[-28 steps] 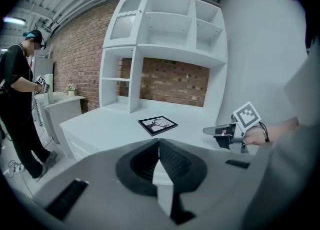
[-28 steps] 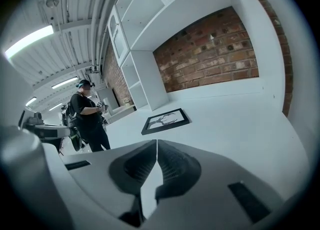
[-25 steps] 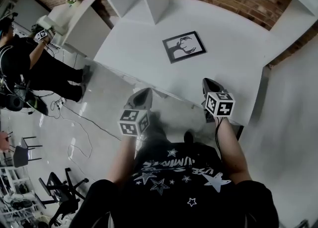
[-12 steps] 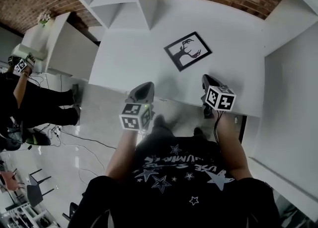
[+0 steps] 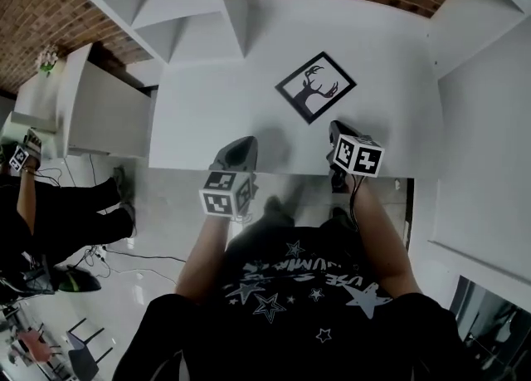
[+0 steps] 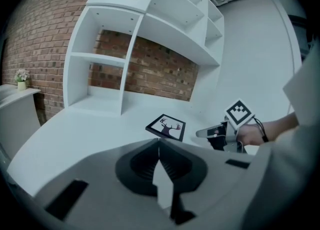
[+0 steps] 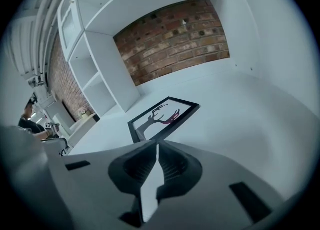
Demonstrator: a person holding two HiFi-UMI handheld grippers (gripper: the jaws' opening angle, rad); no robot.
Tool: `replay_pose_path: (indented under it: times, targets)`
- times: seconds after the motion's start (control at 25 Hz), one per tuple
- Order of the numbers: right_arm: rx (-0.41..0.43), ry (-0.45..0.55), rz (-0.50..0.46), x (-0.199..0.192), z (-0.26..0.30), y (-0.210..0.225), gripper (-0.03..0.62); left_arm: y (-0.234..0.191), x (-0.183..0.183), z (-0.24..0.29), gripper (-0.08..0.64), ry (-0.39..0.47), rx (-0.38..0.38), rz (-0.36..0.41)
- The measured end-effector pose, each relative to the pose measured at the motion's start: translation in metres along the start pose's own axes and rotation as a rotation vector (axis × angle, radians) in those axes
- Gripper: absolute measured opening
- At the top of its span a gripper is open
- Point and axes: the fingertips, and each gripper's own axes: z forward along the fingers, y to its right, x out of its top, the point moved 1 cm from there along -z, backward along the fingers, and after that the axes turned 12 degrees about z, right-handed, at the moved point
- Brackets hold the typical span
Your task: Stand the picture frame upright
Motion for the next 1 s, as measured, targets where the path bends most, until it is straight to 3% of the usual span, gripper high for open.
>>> replay_pose_path:
  times: [0.2, 0.24, 0.32, 0.56, 1.0]
  targets:
    - [-0.047, 0.02, 0.07, 0.0, 0.017, -0.006, 0.021, -0.011, -0.005, 0.008, 0.018, -0.009, -0.052, 0.019]
    - [-0.049, 0.027, 0.083, 0.0, 0.021, -0.008, 0.044, -0.012, -0.007, 0.009, 0.018, -0.011, -0.06, 0.02]
    - [-0.065, 0.033, 0.103, -0.001, 0.03, -0.012, 0.166, -0.017, -0.012, 0.01, 0.018, -0.012, -0.07, 0.014]
    - [-0.184, 0.033, 0.094, -0.001, 0.047, -0.012, 0.172, -0.029, -0.025, 0.01, 0.018, -0.034, -0.086, 0.005]
    - [-0.274, 0.003, 0.044, -0.004, 0.059, -0.012, 0.176, -0.038, -0.027, 0.005, 0.018, -0.03, -0.092, -0.001]
